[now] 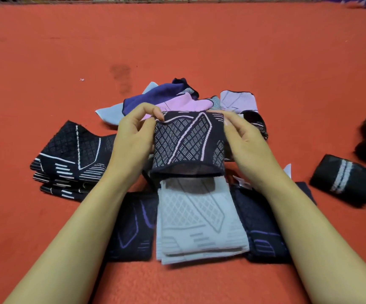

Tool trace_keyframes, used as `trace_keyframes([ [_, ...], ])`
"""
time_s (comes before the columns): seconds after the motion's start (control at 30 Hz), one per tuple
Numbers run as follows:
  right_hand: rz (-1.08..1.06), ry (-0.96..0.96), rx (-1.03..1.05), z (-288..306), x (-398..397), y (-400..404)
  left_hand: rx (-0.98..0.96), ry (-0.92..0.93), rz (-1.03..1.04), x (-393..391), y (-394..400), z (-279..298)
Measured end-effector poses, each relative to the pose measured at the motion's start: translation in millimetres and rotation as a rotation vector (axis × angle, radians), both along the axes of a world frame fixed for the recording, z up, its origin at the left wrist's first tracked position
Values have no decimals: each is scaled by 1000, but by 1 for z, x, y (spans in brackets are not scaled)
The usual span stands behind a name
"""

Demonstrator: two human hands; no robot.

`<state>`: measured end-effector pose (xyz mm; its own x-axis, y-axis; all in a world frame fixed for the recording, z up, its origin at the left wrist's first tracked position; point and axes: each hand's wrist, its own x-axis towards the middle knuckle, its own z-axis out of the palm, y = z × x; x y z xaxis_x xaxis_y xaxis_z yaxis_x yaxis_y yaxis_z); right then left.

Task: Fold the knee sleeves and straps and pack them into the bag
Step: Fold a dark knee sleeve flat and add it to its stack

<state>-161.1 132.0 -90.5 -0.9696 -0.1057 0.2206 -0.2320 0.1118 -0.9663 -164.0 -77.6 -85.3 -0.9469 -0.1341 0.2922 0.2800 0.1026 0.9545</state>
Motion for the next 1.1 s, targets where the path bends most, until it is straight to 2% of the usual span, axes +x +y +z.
trace_keyframes([
  [0.1,73,-364,-131,0,-1,-2,-10,6,76,-2,-2,-2],
  [0.13,137,-415,-110,0,0,0,-16,9,104,-3,-3,-2],
  [0.2,235,-351,52,-2,6,1,-6,6,139,-4,-4,-1],
  [0.27,213,-177,163,-4,7,0,76,-26,100,-2,-3,2],
  [0.37,146,-47,108,-6,4,-1,252,-77,-91,5,3,11],
  [0.43,122,-39,8,-3,4,-3,293,-122,-239,11,4,13],
  [0.53,105,-72,-91,2,8,-5,127,-230,-401,14,3,10],
  [0.6,84,-45,-67,-1,5,-5,40,-227,-378,11,0,4],
  [0.77,176,-62,-131,-7,0,2,53,-174,-387,5,-10,3],
  [0.87,194,-76,-159,-7,-3,5,-90,-124,-369,4,-18,5],
  [1.0,173,-12,-34,-4,0,10,-323,-39,-364,14,-24,17],
  [1.1,259,-88,-31,4,9,10,-378,-148,-405,18,-31,24],
])
